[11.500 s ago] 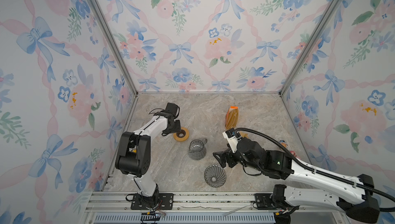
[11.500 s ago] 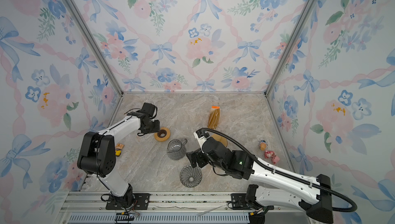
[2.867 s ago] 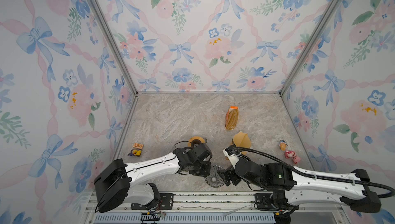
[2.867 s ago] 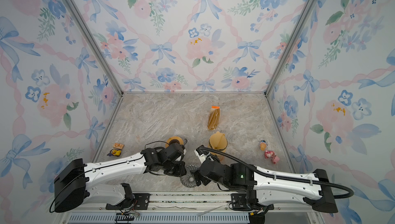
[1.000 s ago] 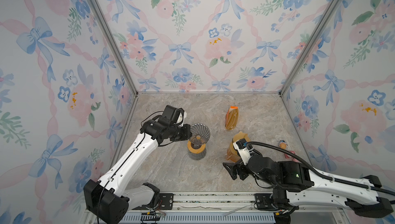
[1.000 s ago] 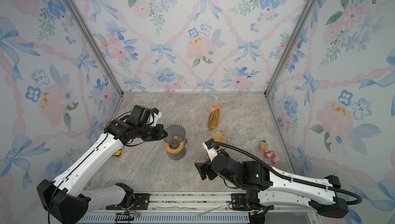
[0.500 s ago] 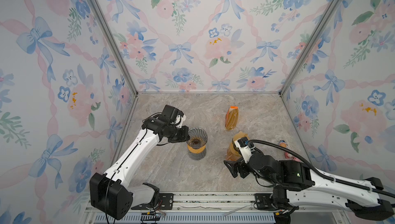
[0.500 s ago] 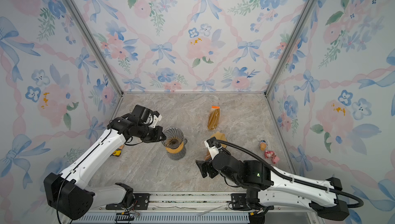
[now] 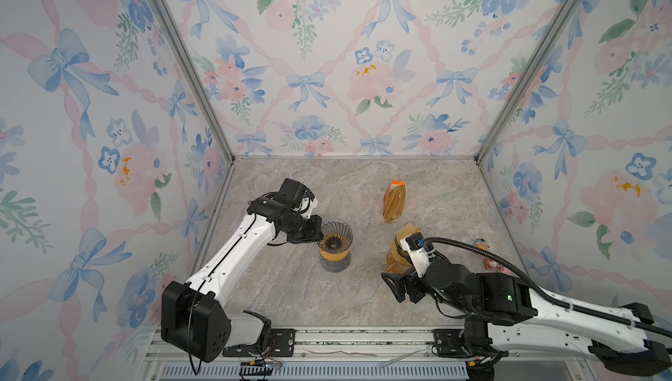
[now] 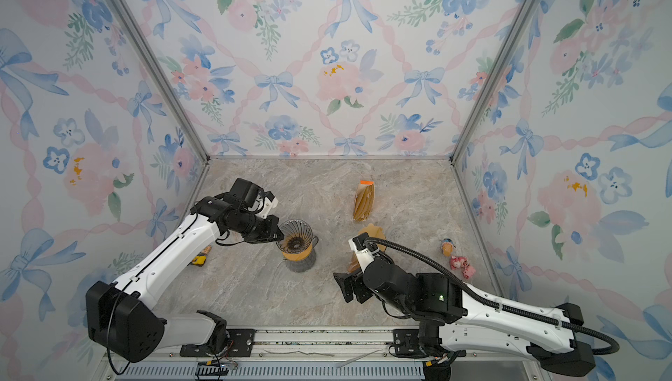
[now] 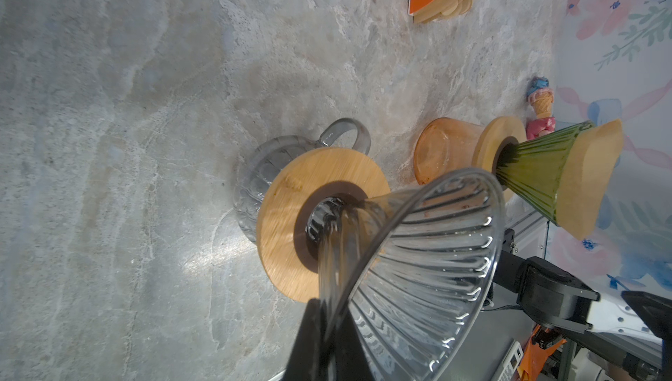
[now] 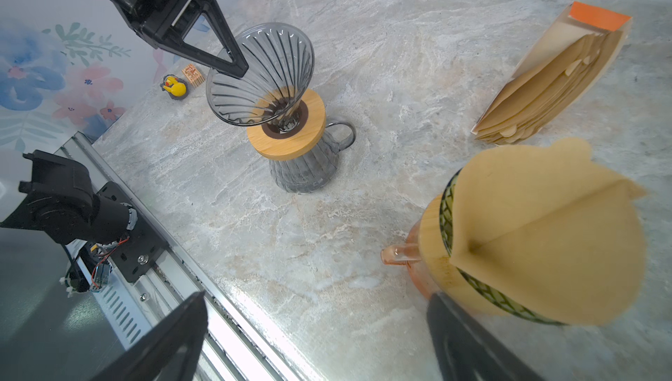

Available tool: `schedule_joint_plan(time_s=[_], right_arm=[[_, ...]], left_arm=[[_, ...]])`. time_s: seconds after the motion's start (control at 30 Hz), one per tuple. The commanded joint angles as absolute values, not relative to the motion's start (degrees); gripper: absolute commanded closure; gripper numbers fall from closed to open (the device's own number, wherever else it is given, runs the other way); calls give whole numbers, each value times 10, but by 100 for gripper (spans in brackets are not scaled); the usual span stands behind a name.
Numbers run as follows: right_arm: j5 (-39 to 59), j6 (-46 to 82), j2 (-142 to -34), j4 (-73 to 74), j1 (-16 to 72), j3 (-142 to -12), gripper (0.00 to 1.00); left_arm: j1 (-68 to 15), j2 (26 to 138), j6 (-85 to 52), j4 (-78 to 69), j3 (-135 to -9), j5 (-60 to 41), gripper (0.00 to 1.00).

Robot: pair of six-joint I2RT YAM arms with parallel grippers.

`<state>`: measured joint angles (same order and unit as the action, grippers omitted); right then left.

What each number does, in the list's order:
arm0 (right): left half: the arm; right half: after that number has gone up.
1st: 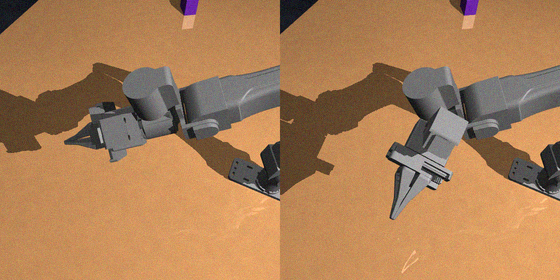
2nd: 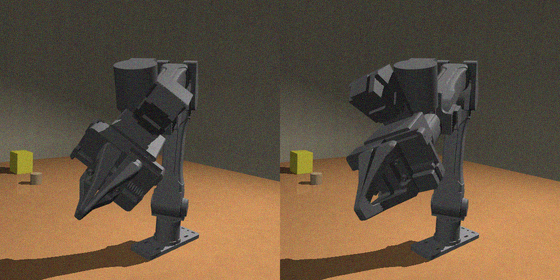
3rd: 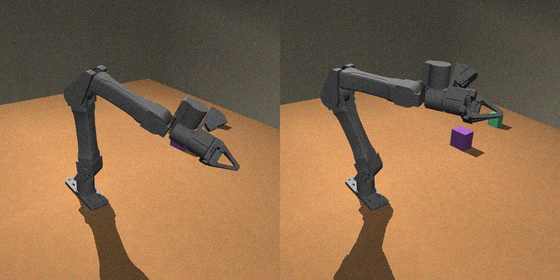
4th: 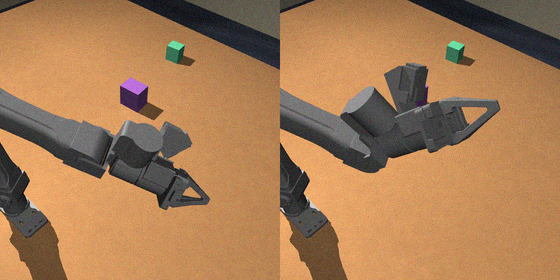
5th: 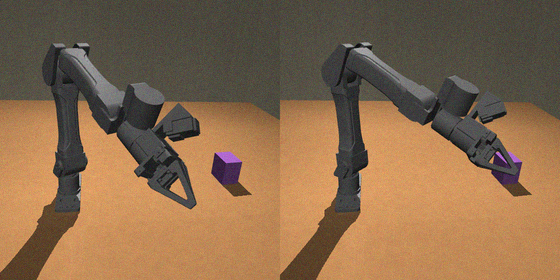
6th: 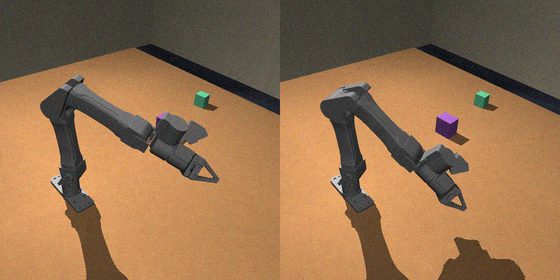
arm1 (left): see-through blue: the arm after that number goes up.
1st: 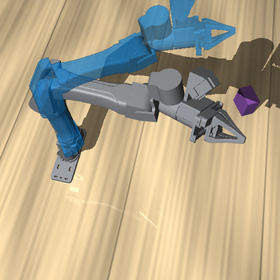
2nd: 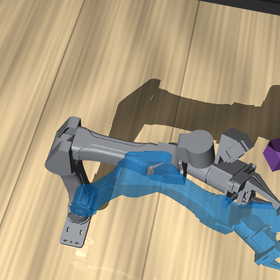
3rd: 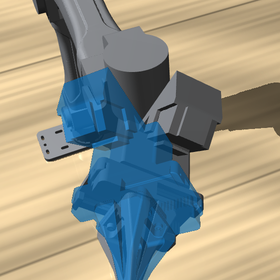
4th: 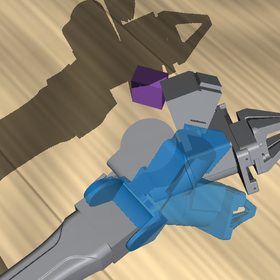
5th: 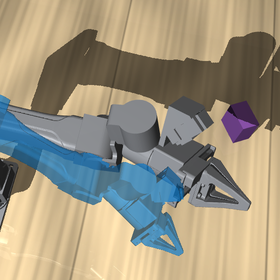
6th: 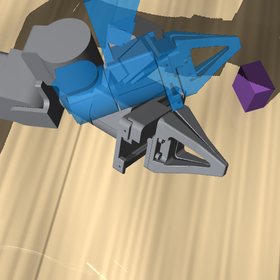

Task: Place the coffee filter in the dripper
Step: 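Lower the glass dripper onto the coaster on the pitcher with the left gripper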

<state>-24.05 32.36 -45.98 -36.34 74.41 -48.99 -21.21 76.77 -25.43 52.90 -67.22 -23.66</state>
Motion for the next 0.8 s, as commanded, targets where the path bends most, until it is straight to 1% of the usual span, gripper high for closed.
schedule_joint_plan(time_s=[0.0,0.77], right_arm=[[-240,320,-455,-361,737,-483,4],[-238,321,-454,-355,733,-474,4]], left_arm=[[-206,775,-237,530,-669,-249,92],[-202,789,-232,531,-664,-260,88]])
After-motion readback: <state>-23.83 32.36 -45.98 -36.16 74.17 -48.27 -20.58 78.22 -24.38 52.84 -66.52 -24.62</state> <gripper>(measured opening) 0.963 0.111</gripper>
